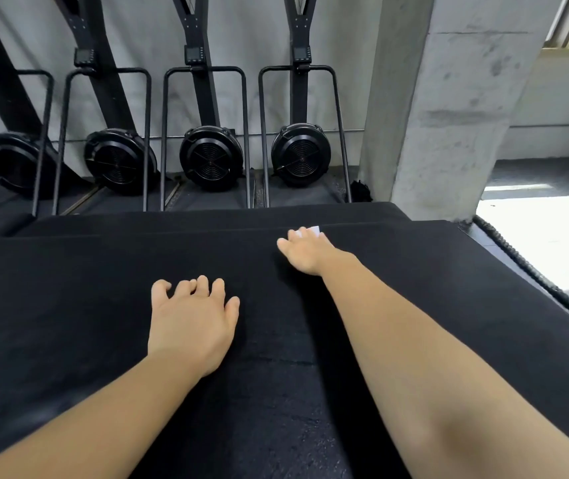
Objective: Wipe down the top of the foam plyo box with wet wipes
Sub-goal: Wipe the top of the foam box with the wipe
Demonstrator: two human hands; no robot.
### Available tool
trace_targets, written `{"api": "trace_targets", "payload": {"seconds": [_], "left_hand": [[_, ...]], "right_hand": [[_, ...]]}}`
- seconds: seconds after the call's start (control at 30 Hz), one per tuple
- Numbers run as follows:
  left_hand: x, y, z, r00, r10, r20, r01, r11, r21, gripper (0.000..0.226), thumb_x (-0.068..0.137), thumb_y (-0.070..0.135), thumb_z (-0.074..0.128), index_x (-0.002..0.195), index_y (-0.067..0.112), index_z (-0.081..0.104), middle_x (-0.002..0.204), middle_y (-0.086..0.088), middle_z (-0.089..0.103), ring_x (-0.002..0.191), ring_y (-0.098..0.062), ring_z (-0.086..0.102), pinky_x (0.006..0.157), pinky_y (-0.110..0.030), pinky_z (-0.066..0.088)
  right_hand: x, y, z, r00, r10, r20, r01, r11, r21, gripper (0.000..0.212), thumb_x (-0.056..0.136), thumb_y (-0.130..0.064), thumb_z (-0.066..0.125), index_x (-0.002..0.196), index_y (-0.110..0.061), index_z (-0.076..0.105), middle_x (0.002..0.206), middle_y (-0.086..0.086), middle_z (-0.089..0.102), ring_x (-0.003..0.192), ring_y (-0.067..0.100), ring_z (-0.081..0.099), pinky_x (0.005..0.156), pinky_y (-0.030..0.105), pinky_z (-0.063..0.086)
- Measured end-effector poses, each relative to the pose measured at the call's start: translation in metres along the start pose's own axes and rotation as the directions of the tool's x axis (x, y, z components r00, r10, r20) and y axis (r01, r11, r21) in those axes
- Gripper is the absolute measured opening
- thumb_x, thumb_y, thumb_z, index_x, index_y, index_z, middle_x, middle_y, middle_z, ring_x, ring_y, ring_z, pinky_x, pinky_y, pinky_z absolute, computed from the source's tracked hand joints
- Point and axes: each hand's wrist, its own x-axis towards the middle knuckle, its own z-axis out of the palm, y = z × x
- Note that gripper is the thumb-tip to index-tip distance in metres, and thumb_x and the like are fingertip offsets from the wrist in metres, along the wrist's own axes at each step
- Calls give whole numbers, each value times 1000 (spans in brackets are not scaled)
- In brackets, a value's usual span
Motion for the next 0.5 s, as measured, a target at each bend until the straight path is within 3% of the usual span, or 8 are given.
{"api": "trace_targets", "payload": {"seconds": [0.1, 0.2, 0.5], "left_hand": [[1, 2, -1, 1000, -8, 9, 8, 1000, 13, 60, 96, 46, 1, 136, 28, 41, 132, 11, 50, 125, -15, 43, 103, -45, 5], [0, 2, 0, 1000, -11, 14, 11, 1000, 26, 60, 96, 45, 1, 141, 26, 36, 135, 11, 47, 128, -15, 42, 104, -44, 4], [0, 1, 2, 1000, -11, 4, 11, 999, 41, 61, 97, 46, 2, 146, 27, 32, 147, 8, 41, 135, -14, 36, 104, -44, 1]], "right_hand": [[-3, -18, 7, 996, -73, 59, 72, 997, 25, 55, 105, -40, 24, 151, -10, 33, 160, 15, 21, 149, 34, 13, 119, 56, 9], [-7, 3, 0, 994, -99, 49, 98, 995, 21, 55, 102, -40, 19, 150, -18, 35, 162, 6, 22, 150, 29, 10, 120, 53, 8], [-10, 119, -38, 975, 186, -121, -190, 982, -20, 58, 104, -39, 20, 157, -17, 22, 163, 8, 21, 151, 27, 11, 121, 40, 6]]}}
